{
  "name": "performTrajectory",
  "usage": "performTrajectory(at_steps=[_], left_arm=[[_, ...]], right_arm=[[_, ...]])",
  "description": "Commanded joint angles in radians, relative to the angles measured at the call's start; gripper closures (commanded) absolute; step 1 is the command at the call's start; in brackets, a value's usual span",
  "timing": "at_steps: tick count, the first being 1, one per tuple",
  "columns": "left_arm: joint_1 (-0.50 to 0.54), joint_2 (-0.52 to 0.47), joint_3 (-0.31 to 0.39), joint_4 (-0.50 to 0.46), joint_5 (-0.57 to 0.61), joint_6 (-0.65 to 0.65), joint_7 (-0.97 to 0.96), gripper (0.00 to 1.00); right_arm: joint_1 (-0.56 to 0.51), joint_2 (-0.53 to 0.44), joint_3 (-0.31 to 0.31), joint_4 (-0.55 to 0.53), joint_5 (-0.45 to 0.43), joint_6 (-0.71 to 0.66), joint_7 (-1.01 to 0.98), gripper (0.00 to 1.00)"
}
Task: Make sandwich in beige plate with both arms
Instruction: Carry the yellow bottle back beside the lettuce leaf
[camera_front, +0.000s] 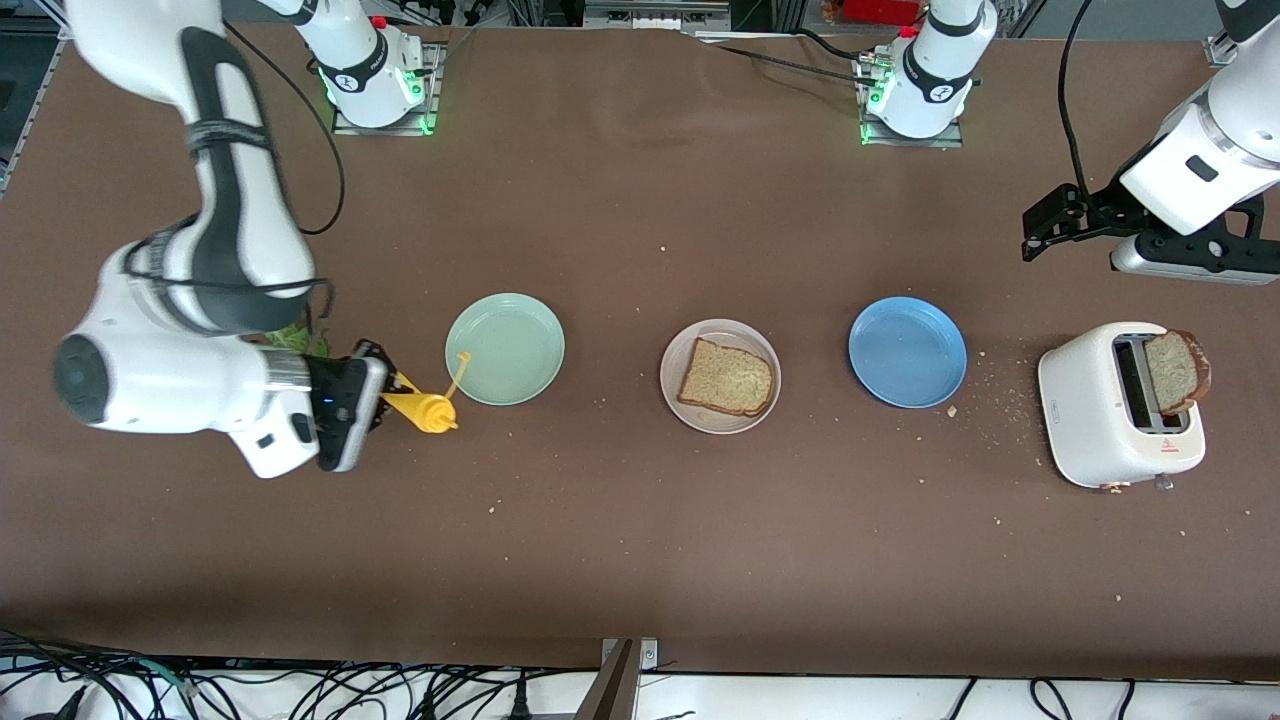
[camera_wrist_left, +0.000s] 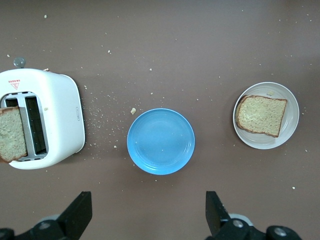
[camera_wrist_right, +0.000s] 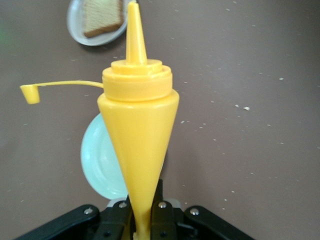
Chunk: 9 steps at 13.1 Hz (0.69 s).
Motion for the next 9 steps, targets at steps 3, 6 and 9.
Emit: performTrajectory(at_steps=[3, 6, 9], left_arm=[[0.002, -0.008, 0.001, -0.005, -0.015, -0.005, -0.001, 0.00], [0.002, -0.008, 0.001, -0.005, -0.015, -0.005, -0.001, 0.00], [0.002, -0.008, 0.001, -0.005, -0.015, -0.005, 0.001, 0.00]], right_arm=[[-0.169, -0.109, 0.020, -0.286, 0.253, -0.094, -0.364, 1.00], [-0.205, -0.175, -0.012, -0.507, 0.359, -0.083, -0.589, 1.00], [-0.206, -0.175, -0.061, -0.702, 0.485, -0.071, -0.839, 1.00]])
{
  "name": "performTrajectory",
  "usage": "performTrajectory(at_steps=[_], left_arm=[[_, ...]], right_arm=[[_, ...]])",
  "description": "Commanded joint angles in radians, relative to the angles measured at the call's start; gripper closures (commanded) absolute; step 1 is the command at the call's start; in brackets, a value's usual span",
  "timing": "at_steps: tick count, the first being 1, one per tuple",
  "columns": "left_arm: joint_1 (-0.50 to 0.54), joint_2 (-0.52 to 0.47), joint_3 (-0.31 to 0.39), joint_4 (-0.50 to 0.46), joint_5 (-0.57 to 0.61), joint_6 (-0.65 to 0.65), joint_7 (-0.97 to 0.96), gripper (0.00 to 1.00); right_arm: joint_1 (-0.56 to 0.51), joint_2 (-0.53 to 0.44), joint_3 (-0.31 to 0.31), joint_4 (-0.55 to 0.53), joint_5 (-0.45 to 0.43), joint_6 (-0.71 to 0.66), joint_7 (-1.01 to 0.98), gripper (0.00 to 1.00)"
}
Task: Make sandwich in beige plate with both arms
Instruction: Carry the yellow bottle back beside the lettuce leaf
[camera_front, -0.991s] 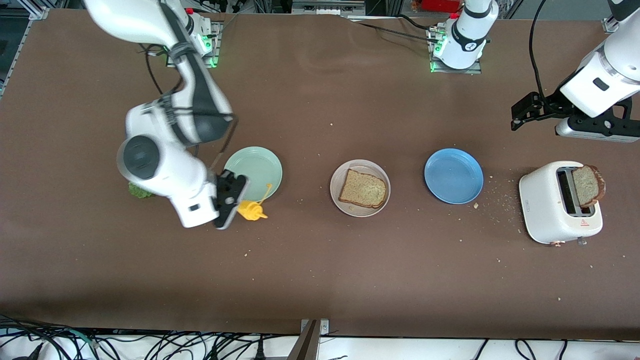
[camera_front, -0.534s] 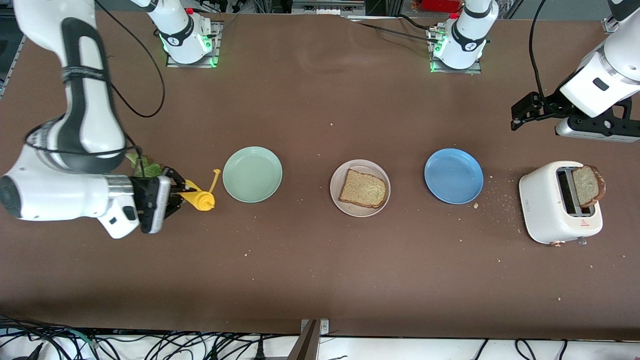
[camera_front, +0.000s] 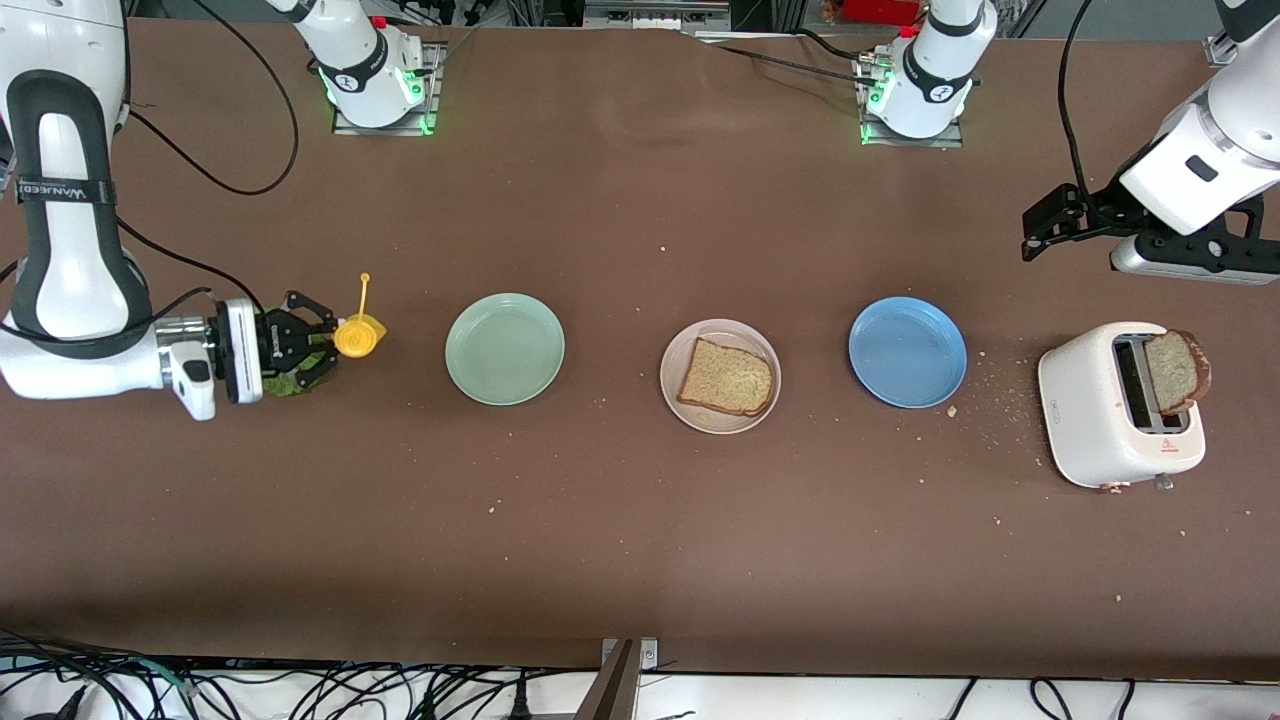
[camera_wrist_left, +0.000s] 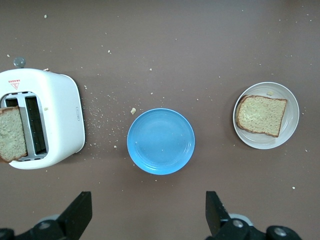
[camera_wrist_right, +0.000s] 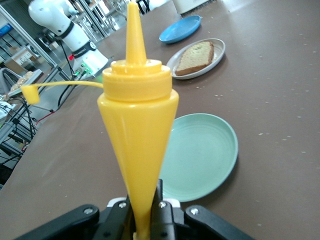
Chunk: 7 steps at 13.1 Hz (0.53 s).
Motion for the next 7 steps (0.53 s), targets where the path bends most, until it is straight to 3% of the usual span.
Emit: performTrajectory(at_steps=[1, 3, 7], left_arm=[[0.002, -0.008, 0.001, -0.005, -0.015, -0.005, 0.001, 0.00], [0.002, -0.008, 0.001, -0.005, -0.015, -0.005, 0.001, 0.00], [0.002, -0.008, 0.001, -0.003, -0.015, -0.005, 0.001, 0.00]], right_arm=[[0.001, -0.051, -0.030, -0.240, 0.149, 0.034, -0.238, 1.00], [-0.011, -0.035, -0.032, -0.303, 0.185, 0.040, -0.384, 1.00], [-0.070, 0.078, -0.032, -0.294, 0.183, 0.042, -0.656, 1.00]])
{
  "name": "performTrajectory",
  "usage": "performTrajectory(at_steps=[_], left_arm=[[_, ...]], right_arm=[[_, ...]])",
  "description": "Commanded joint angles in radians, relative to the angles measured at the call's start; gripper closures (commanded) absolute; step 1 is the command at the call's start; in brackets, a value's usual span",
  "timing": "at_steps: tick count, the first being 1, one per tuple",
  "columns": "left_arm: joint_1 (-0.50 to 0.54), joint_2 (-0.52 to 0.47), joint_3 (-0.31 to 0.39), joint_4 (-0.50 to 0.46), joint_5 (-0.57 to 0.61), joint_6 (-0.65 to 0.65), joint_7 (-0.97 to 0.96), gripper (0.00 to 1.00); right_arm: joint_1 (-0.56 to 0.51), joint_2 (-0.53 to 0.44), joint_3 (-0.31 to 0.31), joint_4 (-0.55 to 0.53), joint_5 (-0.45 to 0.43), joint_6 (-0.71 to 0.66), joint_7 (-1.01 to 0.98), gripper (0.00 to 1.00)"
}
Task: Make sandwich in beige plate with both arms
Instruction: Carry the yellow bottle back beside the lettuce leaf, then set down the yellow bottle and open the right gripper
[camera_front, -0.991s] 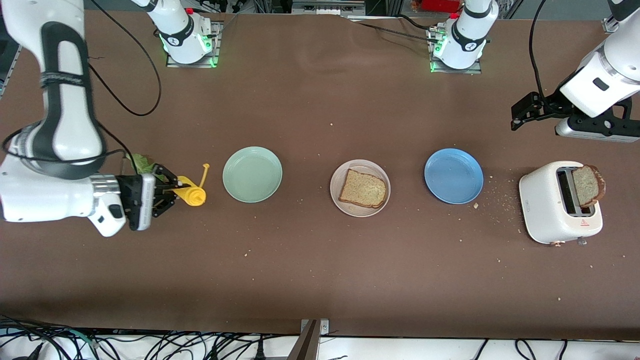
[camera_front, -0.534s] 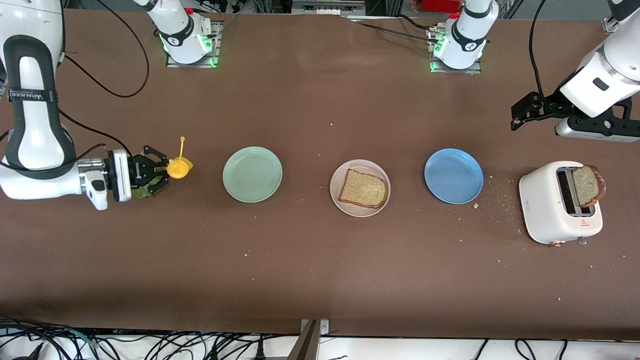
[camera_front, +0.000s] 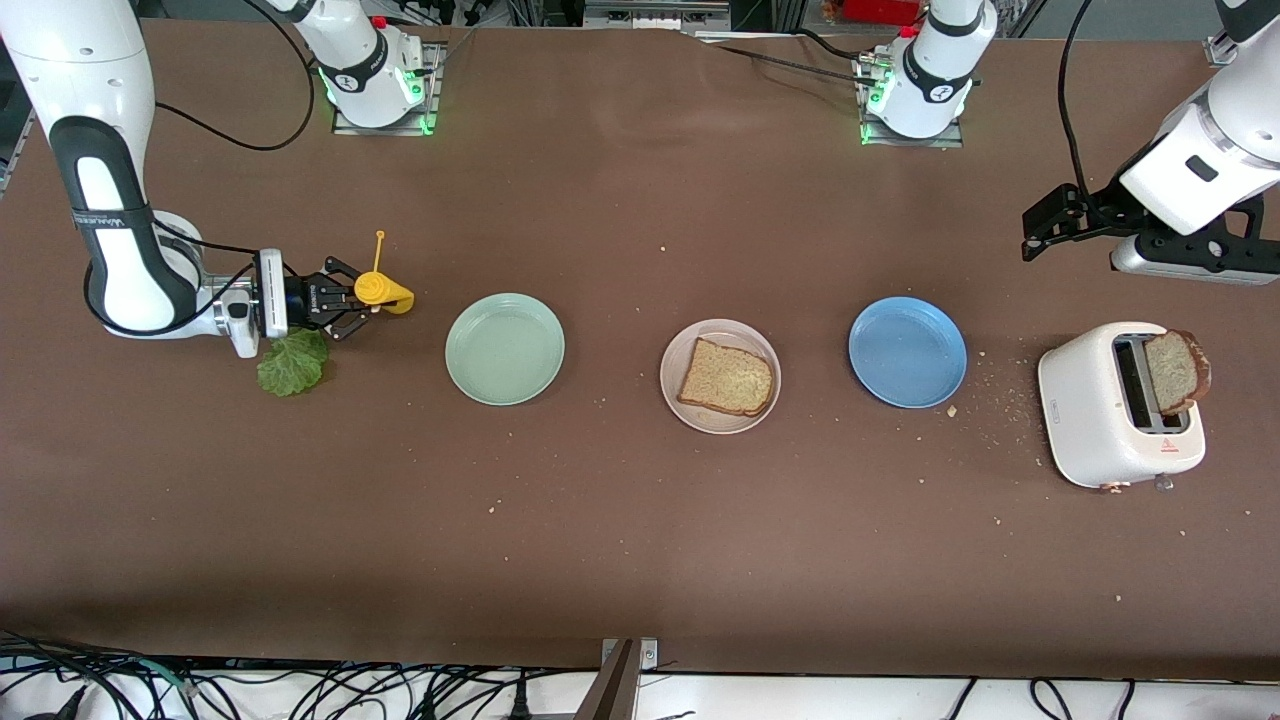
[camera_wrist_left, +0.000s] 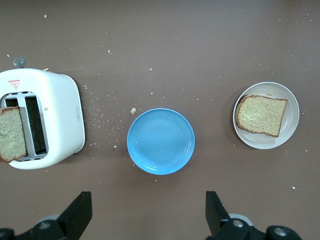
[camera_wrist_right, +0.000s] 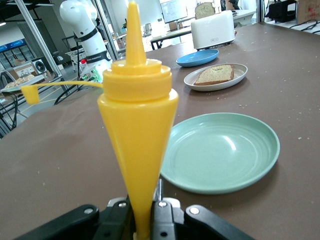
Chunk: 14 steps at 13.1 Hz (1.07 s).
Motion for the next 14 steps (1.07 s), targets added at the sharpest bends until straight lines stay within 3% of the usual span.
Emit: performTrajectory(at_steps=[1, 7, 8, 9, 11, 13, 14], left_arm=[[0.002, -0.008, 0.001, -0.005, -0.015, -0.005, 0.001, 0.00], [0.002, -0.008, 0.001, -0.005, -0.015, -0.005, 0.001, 0.00], [0.002, -0.008, 0.001, -0.005, -0.015, -0.005, 0.001, 0.00], [0.002, -0.008, 0.001, -0.005, -0.015, -0.005, 0.001, 0.00], [0.002, -0.008, 0.001, -0.005, -0.015, -0.005, 0.001, 0.00], [0.002, -0.008, 0.001, -0.005, -0.015, -0.005, 0.001, 0.00], [0.002, -0.008, 0.001, -0.005, -0.015, -0.005, 0.001, 0.00]], right_arm=[[-0.033, 0.046, 0.005, 0.004, 0.028, -0.004, -0.134, 1.00], [-0.035, 0.131, 0.005, 0.029, 0.083, -0.014, -0.208, 1.00], [-0.034, 0.132, 0.005, 0.029, 0.083, -0.015, -0.191, 0.70], [-0.034, 0.131, 0.005, 0.029, 0.083, -0.015, -0.167, 0.60], [-0.032, 0.134, 0.007, 0.035, 0.083, -0.015, -0.145, 0.28], [-0.034, 0.134, 0.005, 0.039, 0.082, -0.016, -0.116, 0.06], [-0.035, 0.131, 0.005, 0.051, 0.077, -0.018, -0.089, 0.02]])
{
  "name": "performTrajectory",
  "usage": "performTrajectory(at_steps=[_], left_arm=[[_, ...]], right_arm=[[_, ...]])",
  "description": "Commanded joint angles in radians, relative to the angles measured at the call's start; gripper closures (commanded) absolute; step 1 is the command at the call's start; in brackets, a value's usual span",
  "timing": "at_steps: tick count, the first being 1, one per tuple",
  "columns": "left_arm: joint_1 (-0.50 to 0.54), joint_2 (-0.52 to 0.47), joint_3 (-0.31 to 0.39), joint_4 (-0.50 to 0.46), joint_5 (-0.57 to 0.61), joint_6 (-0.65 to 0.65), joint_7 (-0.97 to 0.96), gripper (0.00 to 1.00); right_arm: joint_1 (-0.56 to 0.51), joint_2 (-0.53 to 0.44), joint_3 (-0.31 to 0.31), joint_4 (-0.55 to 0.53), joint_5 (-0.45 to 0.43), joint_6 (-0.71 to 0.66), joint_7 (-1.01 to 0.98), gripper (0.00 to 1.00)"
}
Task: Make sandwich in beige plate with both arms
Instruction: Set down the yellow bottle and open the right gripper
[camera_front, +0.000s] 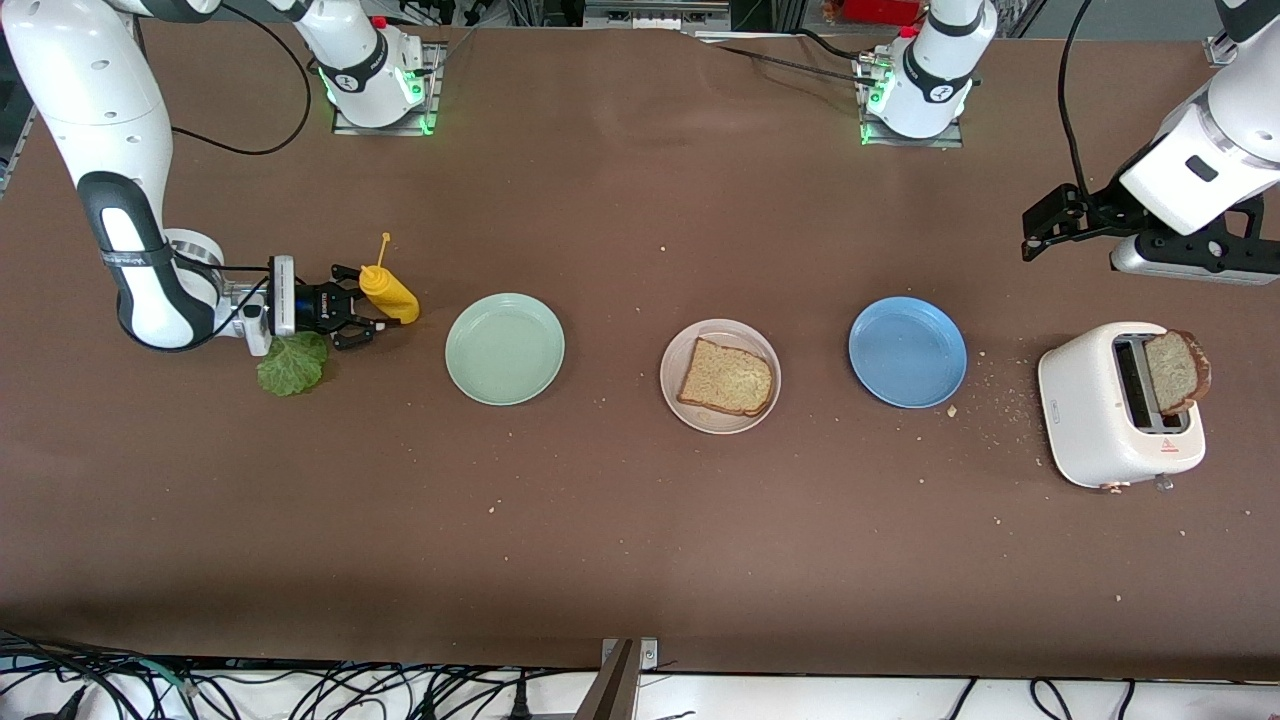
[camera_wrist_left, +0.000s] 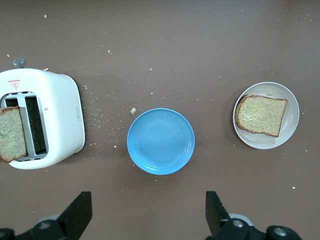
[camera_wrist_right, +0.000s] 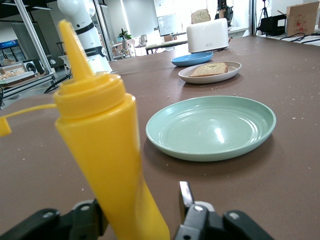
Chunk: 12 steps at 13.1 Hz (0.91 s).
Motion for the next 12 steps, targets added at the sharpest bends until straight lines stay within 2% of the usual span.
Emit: performTrajectory(at_steps=[1, 2, 7, 9, 12], left_arm=[[0.002, -0.008, 0.001, -0.005, -0.015, -0.005, 0.001, 0.00], [0.002, -0.008, 0.001, -0.005, -0.015, -0.005, 0.001, 0.00], [0.002, -0.008, 0.001, -0.005, -0.015, -0.005, 0.001, 0.00], [0.002, -0.008, 0.001, -0.005, -0.015, -0.005, 0.001, 0.00], [0.002, -0.008, 0.001, -0.003, -0.016, -0.005, -0.001, 0.00]], right_arm=[[-0.007, -0.003, -0.002, 0.049, -0.003, -0.022, 0.091, 0.02], [-0.004, -0.005, -0.022, 0.089, -0.024, -0.044, 0.163, 0.02], [-0.003, -0.022, -0.085, 0.434, -0.307, -0.184, 0.646, 0.03], [0.003, -0.060, -0.104, 0.477, -0.389, -0.204, 0.839, 0.03], [0.045, -0.208, -0.099, 0.479, -0.605, -0.175, 1.273, 0.03]])
